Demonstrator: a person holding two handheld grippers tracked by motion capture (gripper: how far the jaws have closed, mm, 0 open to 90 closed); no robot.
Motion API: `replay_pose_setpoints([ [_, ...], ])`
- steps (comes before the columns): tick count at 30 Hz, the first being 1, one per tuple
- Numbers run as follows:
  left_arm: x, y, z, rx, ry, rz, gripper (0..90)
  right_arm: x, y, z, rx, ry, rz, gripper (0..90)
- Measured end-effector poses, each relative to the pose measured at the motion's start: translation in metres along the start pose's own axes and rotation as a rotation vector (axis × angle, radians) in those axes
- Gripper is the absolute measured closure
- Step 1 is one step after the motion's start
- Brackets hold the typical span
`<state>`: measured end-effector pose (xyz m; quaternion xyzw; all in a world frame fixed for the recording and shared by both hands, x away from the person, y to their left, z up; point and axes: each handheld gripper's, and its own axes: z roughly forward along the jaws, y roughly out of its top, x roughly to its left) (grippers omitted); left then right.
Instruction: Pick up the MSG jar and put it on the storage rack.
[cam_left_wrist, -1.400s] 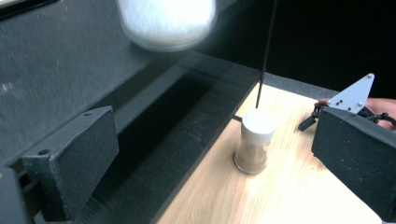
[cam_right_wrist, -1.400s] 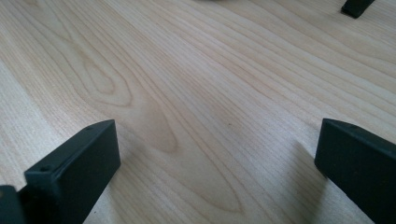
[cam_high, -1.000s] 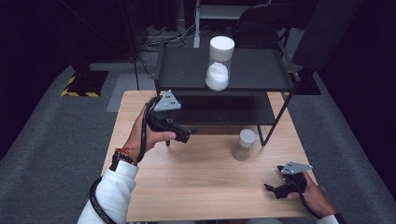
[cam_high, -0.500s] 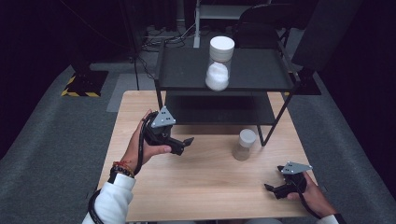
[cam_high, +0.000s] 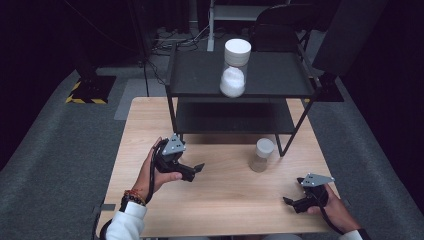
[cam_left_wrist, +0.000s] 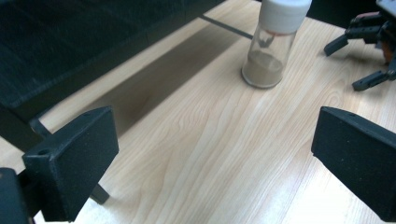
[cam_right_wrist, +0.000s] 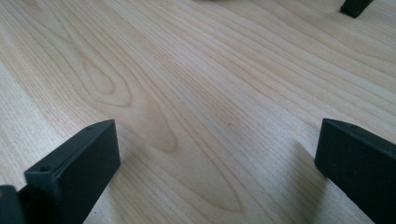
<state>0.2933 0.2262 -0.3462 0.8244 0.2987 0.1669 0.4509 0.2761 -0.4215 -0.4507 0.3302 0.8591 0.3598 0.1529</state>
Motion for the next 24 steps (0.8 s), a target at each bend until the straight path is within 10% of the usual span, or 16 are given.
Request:
replay_pose_setpoints([
  [24, -0.011, -0.056, 0.018, 0.071, 0.034, -0.072, 0.5, 0.000, 0.000, 0.000, 0.000, 0.000, 0.000, 0.0],
])
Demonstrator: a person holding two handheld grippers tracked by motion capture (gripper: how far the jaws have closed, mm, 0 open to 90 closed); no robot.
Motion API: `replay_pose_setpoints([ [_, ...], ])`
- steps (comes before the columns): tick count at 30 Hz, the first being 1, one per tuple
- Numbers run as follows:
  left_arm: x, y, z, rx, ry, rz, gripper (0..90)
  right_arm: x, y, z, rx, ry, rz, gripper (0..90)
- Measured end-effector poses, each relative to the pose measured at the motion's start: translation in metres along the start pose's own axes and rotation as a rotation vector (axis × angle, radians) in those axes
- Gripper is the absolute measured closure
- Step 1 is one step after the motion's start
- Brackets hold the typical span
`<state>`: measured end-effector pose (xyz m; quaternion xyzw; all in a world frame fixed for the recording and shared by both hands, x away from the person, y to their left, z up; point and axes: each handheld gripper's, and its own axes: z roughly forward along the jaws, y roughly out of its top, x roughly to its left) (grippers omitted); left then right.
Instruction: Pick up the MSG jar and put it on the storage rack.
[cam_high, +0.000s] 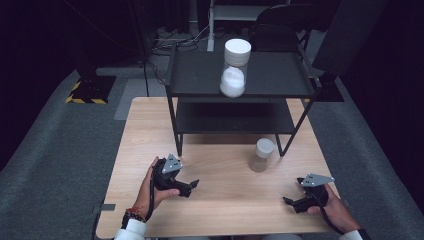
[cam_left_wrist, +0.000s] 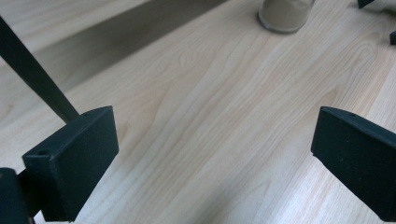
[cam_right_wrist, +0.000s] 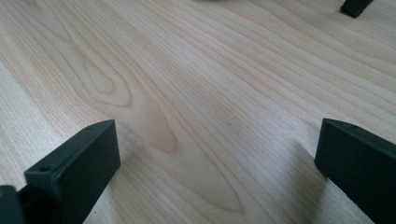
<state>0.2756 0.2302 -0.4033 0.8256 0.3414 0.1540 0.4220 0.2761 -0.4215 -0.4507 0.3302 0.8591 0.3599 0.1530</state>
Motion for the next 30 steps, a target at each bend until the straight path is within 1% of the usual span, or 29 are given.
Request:
replay_pose_setpoints([
  [2, -0.001, -0.005, 0.001, -0.001, 0.005, -0.009, 0.5, 0.000, 0.000, 0.000, 0.000, 0.000, 0.000, 0.0],
  [4, -0.001, -0.010, 0.001, -0.014, 0.003, -0.022, 0.4, 0.000, 0.000, 0.000, 0.000, 0.000, 0.000, 0.0],
  [8, -0.003, -0.012, 0.003, -0.003, 0.012, -0.017, 0.4, 0.000, 0.000, 0.000, 0.000, 0.000, 0.000, 0.0],
  [10, -0.003, -0.015, 0.004, -0.002, 0.008, -0.022, 0.5, 0.000, 0.000, 0.000, 0.000, 0.000, 0.000, 0.0],
  [11, -0.004, -0.016, 0.006, 0.012, 0.015, -0.022, 0.5, 0.000, 0.000, 0.000, 0.000, 0.000, 0.000, 0.0],
  [12, -0.004, -0.016, 0.006, 0.012, 0.015, -0.022, 0.5, 0.000, 0.000, 0.000, 0.000, 0.000, 0.000, 0.0],
  [13, -0.005, -0.018, 0.008, 0.013, 0.021, -0.035, 0.5, 0.000, 0.000, 0.000, 0.000, 0.000, 0.000, 0.0],
  [15, -0.004, -0.019, 0.009, 0.017, 0.021, -0.036, 0.5, 0.000, 0.000, 0.000, 0.000, 0.000, 0.000, 0.0],
  [16, -0.006, -0.019, 0.010, 0.039, 0.033, -0.023, 0.5, 0.000, 0.000, 0.000, 0.000, 0.000, 0.000, 0.0],
  [24, -0.005, -0.024, 0.018, 0.071, 0.038, -0.032, 0.6, 0.000, 0.000, 0.000, 0.000, 0.000, 0.000, 0.0],
  [26, -0.005, -0.025, 0.019, 0.077, 0.040, -0.034, 0.6, 0.000, 0.000, 0.000, 0.000, 0.000, 0.000, 0.0],
  [28, -0.004, -0.025, 0.021, 0.096, 0.040, -0.043, 0.7, 0.000, 0.000, 0.000, 0.000, 0.000, 0.000, 0.0],
  [30, -0.005, -0.025, 0.022, 0.100, 0.044, -0.042, 0.7, 0.000, 0.000, 0.000, 0.000, -0.001, 0.002, 0.0],
])
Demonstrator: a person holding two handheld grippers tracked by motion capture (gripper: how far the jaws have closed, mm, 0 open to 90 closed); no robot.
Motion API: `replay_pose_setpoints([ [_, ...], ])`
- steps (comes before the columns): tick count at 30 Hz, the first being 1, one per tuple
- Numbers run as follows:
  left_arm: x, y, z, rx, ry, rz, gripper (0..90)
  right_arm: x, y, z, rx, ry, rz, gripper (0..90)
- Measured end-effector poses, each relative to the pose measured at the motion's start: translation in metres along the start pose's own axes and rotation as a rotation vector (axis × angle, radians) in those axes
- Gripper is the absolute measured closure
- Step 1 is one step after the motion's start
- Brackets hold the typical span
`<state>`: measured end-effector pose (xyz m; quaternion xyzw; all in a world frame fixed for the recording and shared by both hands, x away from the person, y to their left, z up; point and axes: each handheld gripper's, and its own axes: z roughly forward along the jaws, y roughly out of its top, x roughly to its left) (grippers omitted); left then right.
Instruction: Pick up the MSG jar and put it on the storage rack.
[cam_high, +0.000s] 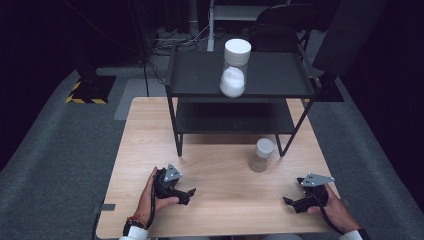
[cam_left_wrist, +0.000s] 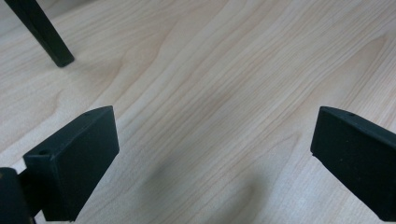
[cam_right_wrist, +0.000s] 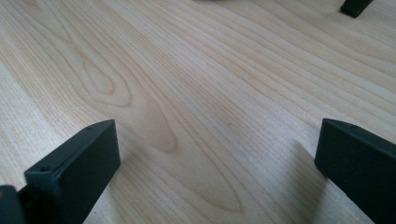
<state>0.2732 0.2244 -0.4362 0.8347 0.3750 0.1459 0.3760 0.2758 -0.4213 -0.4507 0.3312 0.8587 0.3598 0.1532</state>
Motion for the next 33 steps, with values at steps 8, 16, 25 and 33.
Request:
replay_pose_setpoints([
  [8, -0.002, 0.001, 0.006, 0.037, 0.011, 0.006, 0.8, 0.000, 0.000, 0.000, 0.000, -0.001, 0.001, 0.0],
  [16, -0.005, 0.003, 0.013, 0.083, 0.024, 0.015, 1.0, 0.000, 0.000, 0.000, 0.000, 0.000, 0.001, 0.0],
  [25, -0.007, 0.002, 0.016, 0.096, 0.042, 0.020, 0.4, 0.000, 0.000, 0.000, 0.000, 0.000, 0.000, 0.0],
  [33, -0.007, -0.006, 0.015, 0.068, 0.042, 0.023, 0.1, 0.000, 0.000, 0.000, 0.000, 0.000, 0.001, 0.0],
])
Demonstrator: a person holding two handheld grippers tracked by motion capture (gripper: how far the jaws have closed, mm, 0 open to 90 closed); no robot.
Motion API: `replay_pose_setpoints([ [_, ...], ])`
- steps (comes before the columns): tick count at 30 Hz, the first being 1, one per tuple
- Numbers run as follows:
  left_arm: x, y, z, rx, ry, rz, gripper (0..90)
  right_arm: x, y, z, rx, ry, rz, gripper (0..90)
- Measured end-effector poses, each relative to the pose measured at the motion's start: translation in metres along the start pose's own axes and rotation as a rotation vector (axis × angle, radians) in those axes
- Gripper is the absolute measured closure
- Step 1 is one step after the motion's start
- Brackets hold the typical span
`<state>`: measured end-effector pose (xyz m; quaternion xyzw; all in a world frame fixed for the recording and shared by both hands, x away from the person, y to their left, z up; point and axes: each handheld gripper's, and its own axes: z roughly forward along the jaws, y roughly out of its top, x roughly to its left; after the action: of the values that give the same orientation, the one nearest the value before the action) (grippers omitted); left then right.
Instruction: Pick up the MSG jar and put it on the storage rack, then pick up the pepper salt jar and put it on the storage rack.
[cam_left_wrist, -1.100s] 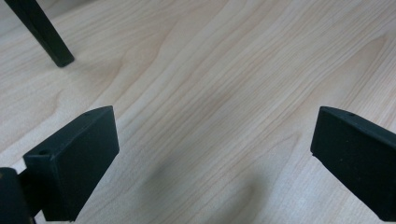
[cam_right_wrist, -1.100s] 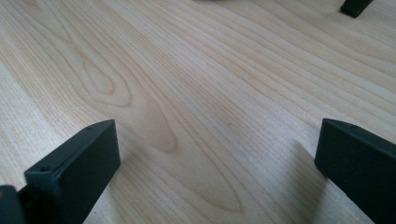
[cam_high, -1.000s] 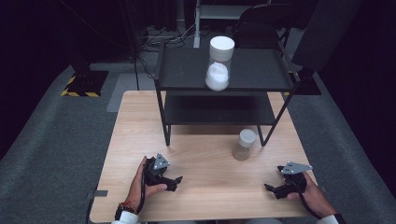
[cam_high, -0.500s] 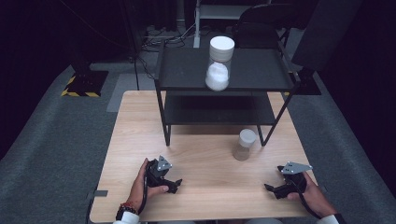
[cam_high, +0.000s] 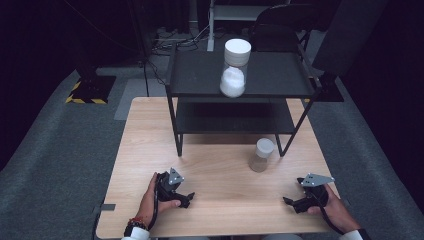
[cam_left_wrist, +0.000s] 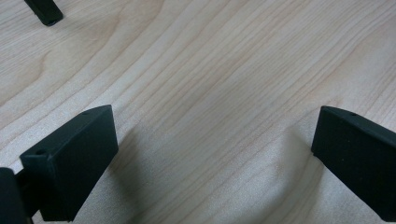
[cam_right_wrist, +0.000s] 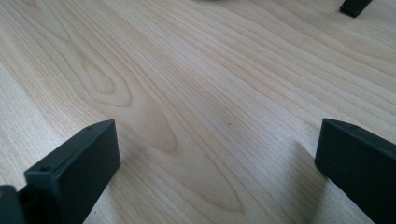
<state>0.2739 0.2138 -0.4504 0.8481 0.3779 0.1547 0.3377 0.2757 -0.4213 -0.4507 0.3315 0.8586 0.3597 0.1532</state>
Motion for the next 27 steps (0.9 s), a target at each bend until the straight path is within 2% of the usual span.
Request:
replay_pose_setpoints([
  [18, 0.000, -0.003, 0.000, -0.009, 0.001, 0.000, 0.1, 0.000, 0.000, -0.001, 0.001, 0.007, -0.007, 1.1],
  [19, 0.000, -0.003, 0.000, -0.009, 0.001, -0.001, 0.1, -0.001, 0.000, -0.002, -0.003, 0.012, -0.001, 1.6],
  [21, 0.000, -0.003, 0.000, -0.009, 0.001, 0.000, 0.1, -0.003, 0.000, -0.005, -0.047, 0.039, 0.022, 1.6],
  [23, 0.000, -0.003, 0.000, -0.009, 0.001, -0.001, 0.1, -0.003, 0.001, -0.007, -0.060, 0.048, 0.029, 1.6],
  [27, 0.000, -0.003, 0.000, -0.010, 0.000, 0.001, 0.1, 0.002, 0.009, -0.013, -0.087, 0.033, 0.017, 1.4],
])
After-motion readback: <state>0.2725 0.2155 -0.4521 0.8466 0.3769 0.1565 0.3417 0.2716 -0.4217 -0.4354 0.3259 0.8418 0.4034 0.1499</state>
